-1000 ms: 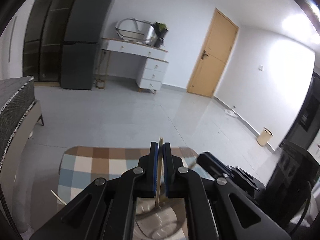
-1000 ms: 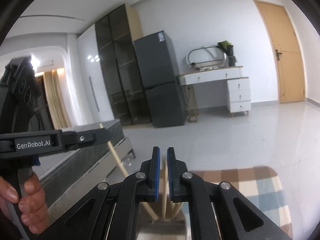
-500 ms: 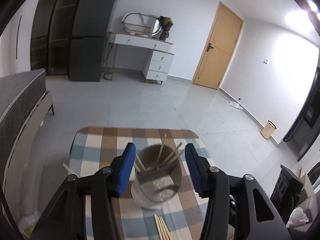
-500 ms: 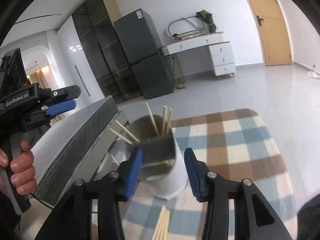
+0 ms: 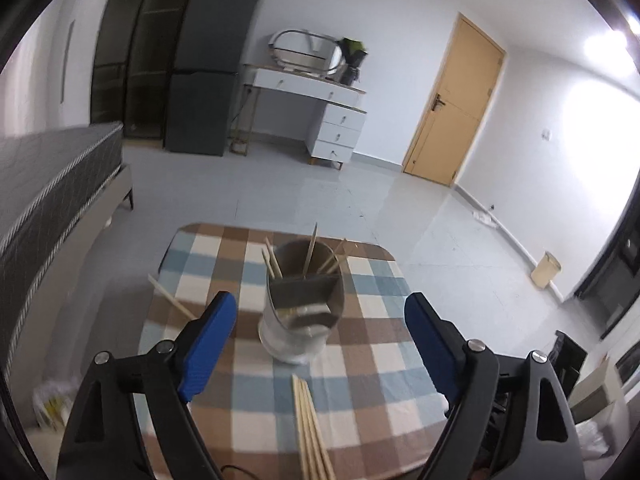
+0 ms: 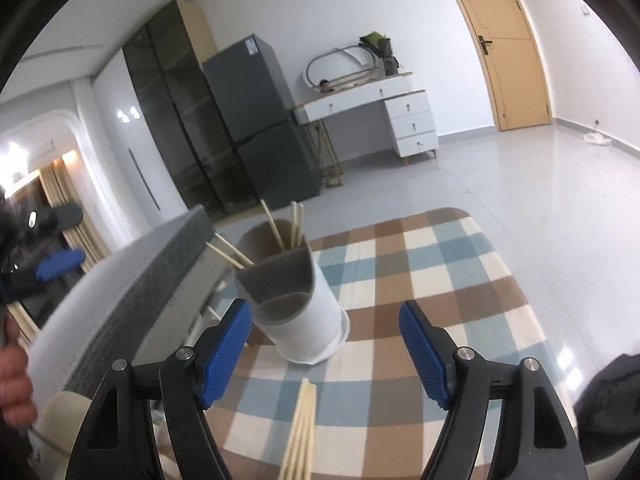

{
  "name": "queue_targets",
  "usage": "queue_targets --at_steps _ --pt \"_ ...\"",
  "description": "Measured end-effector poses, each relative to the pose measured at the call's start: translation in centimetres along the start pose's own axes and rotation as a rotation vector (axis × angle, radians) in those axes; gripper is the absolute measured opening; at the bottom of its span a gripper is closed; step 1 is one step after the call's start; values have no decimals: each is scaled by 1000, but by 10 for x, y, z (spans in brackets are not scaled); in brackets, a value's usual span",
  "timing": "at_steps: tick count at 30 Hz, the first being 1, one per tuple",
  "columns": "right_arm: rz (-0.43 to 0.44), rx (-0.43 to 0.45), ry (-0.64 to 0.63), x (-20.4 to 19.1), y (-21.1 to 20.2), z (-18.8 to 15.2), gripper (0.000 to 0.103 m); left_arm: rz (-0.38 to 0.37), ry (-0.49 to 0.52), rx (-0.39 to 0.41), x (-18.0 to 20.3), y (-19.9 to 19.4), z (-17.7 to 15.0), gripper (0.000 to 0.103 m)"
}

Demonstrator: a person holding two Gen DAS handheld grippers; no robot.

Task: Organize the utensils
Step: 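Withdraw both open grippers up from the holder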

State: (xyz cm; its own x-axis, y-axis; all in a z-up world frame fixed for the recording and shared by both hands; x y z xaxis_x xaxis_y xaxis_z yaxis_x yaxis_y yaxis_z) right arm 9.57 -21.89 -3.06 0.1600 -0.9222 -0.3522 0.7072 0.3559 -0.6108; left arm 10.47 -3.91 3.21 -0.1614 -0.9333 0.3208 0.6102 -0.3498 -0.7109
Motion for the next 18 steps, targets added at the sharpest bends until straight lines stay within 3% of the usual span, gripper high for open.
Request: queue_targets --at_steps 2,11,18 --pt "3 19 -9 -1 -6 -2 81 -8 -28 5 0 -6 -15 83" --pt "2 20 -32 -6 -26 -17 84 147 -66 -55 -25 16 -71 84" --pt "-25 -16 5 7 -24 -27 85 230 56 4 -25 37 -73 84"
Point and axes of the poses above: each gripper's, at about its wrist camera, not at the fingertips, and y roughly the way its jaws point, x to its right, z to its top, the point moved 9 cm from there along y, roughly the way its jaws point, and after that the axes turned 12 degrees about -x, right-handed, at the moved point
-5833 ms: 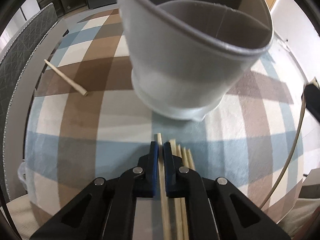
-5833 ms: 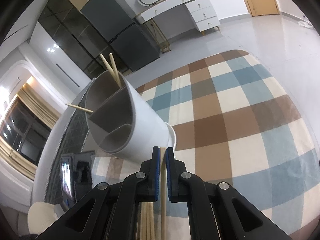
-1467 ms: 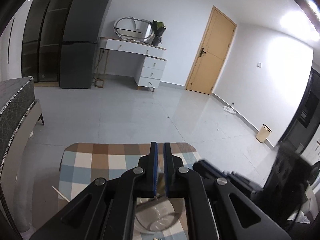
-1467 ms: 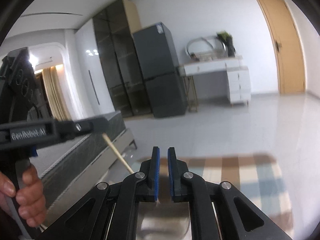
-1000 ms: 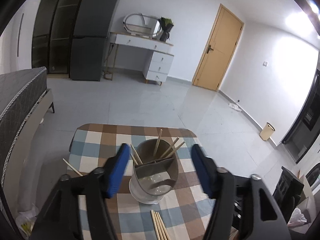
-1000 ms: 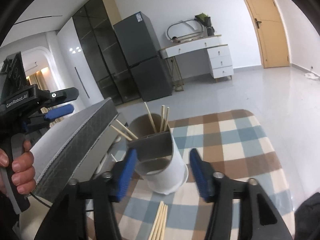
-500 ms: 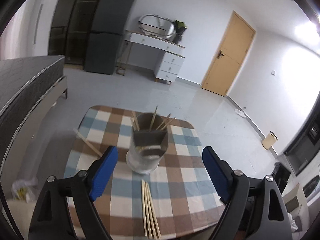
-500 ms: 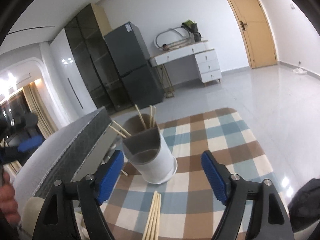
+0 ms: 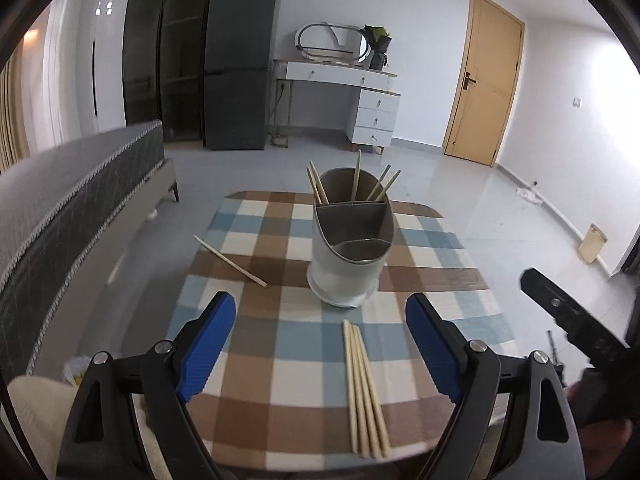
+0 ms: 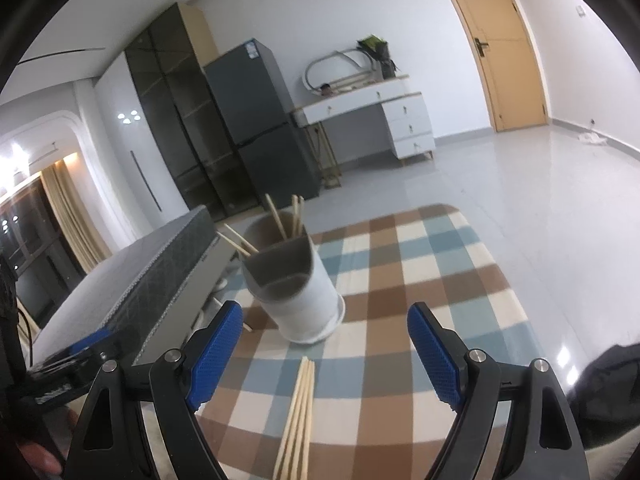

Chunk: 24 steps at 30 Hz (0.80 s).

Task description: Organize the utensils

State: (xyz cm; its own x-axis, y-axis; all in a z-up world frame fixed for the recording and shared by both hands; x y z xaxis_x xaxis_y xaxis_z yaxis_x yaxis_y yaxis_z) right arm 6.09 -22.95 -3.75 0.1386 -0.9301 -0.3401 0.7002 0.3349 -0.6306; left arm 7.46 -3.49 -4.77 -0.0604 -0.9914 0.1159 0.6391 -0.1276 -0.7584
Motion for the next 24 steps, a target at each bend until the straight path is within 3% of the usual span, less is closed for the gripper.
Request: queue_targets --at_steps 7,14,24 --pt "-45 -93 -19 2 26 -15 85 32 -11 -10 -17 40 1 84" --pt "-54 -224 -73 -11 64 -35 84 39 -90 -194 -46 87 -29 84" --pt "-61 -398 -130 -27 126 -60 77 54 -129 -240 -49 102 -22 84"
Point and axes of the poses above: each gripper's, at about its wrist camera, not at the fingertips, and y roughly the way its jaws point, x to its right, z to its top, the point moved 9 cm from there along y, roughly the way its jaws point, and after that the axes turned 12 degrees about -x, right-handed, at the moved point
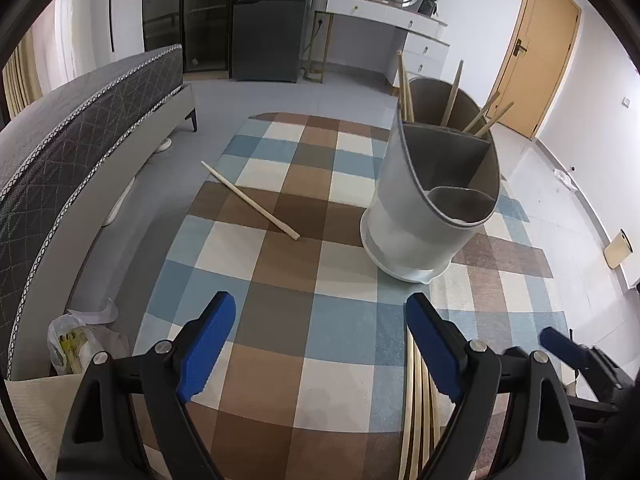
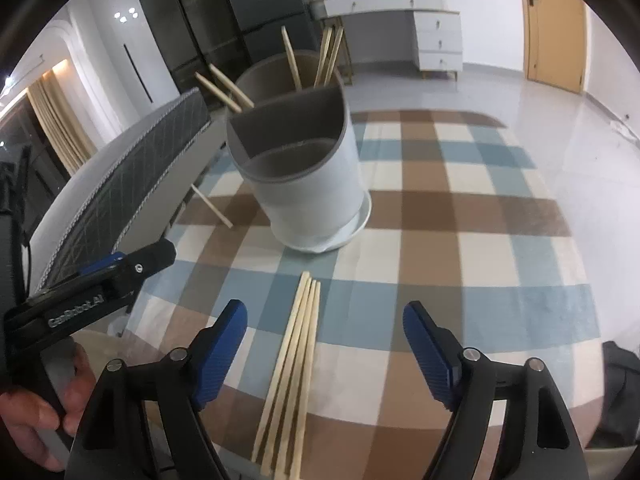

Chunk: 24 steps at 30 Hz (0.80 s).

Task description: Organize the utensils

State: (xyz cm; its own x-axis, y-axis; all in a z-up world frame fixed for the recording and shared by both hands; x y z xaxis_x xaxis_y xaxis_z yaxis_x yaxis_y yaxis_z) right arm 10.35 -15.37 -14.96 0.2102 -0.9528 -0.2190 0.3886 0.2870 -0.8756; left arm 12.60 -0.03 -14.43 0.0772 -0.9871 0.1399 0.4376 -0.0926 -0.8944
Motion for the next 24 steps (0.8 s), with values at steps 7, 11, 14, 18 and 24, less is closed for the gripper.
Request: queue_targets --at_steps 7,11,14,18,24 --pt "-17 -101 16 4 34 -5 60 -21 -77 -93 -12 18 0 84" --pt "15 -139 27 0 47 -7 42 -13 -99 -118 -17 23 -2 84" --pt "-5 -154 -16 -8 53 -7 37 -15 -101 -130 -17 25 -2 84" --pt "-47 -181 -79 -17 60 -11 27 -21 -115 -151 -18 29 -3 84" --pt "-101 -210 -142 -19 68 -19 23 -9 -147 -164 -27 32 -3 84"
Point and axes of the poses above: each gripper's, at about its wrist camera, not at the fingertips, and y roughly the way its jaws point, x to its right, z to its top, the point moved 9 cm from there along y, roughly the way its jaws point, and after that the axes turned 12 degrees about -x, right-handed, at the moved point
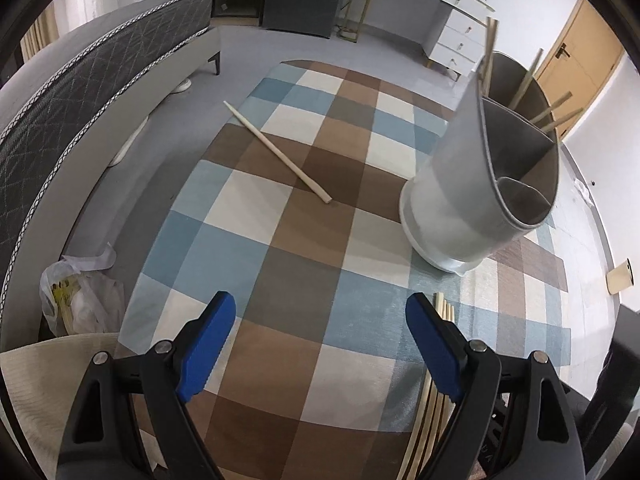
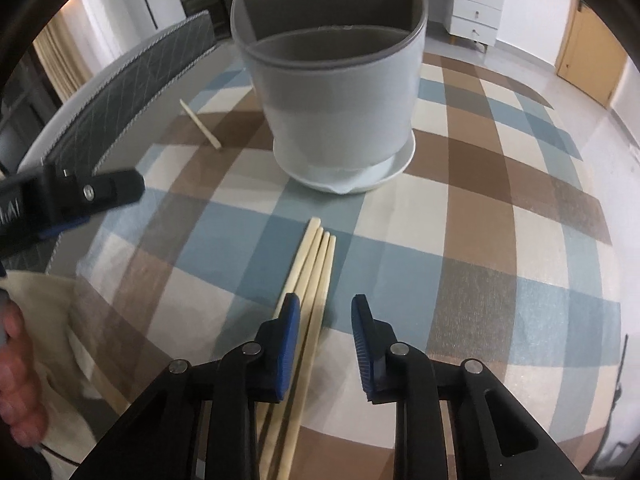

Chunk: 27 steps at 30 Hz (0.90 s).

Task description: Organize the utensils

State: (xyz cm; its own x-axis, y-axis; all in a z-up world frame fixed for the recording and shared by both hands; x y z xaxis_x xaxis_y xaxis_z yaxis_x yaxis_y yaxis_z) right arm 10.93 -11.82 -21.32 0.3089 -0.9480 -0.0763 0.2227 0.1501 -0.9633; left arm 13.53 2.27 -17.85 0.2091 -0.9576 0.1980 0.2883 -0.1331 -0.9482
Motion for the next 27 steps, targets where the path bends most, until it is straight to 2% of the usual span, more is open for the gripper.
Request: queue_targets --at_steps 2,9,14,19,27 --pt "-6 -10 -8 0 2 -2 18 14 -12 -1 -5 3 1 84" --pt "-9 -52 -7 1 12 -8 18 11 -44 -28 -11 9 -1 84" --pt "-46 -43 -44 -2 10 -9 18 5 -50 -33 -12 8 -1 84" --pt "-100 -49 -80 -7 13 -10 17 -10 -69 -76 -14 15 -5 84" --pt "-91 -7 -54 -5 19 16 19 14 -96 -90 -26 20 -6 84"
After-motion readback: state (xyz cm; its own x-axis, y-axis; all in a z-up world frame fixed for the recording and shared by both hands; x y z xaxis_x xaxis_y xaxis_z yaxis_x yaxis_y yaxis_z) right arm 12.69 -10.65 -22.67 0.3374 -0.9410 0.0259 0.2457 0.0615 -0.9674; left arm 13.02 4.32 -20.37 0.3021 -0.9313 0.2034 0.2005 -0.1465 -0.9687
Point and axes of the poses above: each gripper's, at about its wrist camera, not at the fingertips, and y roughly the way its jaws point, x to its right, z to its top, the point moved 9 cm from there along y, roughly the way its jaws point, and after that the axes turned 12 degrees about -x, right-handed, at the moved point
